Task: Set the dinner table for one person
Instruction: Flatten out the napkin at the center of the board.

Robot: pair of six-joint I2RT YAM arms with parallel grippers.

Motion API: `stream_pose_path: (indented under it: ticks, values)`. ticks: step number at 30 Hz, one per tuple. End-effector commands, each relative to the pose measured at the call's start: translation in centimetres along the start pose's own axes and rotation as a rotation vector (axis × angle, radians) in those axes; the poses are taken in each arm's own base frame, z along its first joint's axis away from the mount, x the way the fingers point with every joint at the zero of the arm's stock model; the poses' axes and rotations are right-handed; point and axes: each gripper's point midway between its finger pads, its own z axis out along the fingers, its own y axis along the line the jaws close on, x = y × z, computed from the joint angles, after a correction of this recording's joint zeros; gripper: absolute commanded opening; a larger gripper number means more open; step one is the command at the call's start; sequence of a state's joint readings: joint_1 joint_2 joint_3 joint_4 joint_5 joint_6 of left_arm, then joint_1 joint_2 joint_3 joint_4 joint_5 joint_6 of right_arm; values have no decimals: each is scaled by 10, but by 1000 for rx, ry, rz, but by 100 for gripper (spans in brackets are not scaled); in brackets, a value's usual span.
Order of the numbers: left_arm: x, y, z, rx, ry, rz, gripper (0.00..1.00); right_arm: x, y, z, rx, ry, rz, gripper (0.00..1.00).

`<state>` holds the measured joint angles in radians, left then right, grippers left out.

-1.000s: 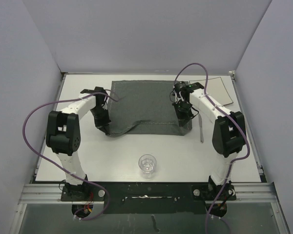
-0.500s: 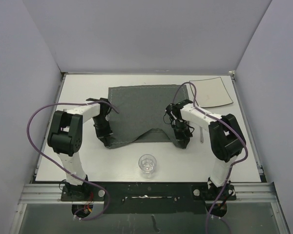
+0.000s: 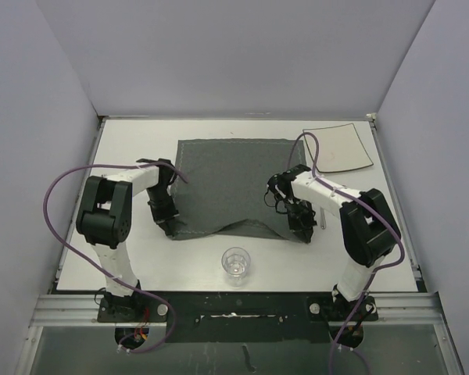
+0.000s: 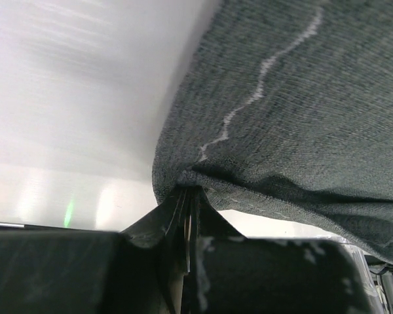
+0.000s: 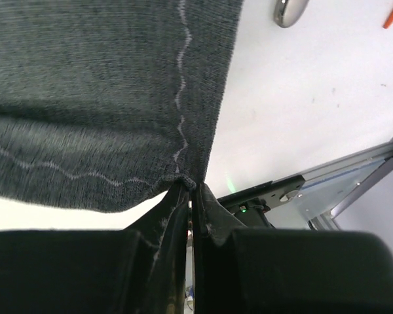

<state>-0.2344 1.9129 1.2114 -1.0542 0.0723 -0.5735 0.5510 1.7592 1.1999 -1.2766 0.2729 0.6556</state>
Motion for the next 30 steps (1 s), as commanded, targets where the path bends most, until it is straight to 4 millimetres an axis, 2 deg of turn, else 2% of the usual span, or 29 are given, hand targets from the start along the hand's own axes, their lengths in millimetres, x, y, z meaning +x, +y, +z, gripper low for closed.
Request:
stream_pose_path:
  ticks: [1,4,13,21,23,26,30]
  values:
    - [-7,20,15,-53,2,-51,0,6,-23,6,132,12,39,0]
    - [-6,28,21,-59,24,-74,0,11,-27,14,162,43,35,0]
    - [-12,34,24,-72,41,-108,0,19,-33,33,242,106,18,0]
    - [-8,33,32,-80,87,-105,0,21,-23,48,236,127,-8,0]
    - [-7,32,32,-82,90,-96,0,18,-19,42,216,100,-7,1]
    - [-8,32,24,-101,61,-79,0,9,-15,24,180,29,9,7]
    - [-15,37,-3,-155,-49,-57,5,-8,-16,-11,114,-89,55,21]
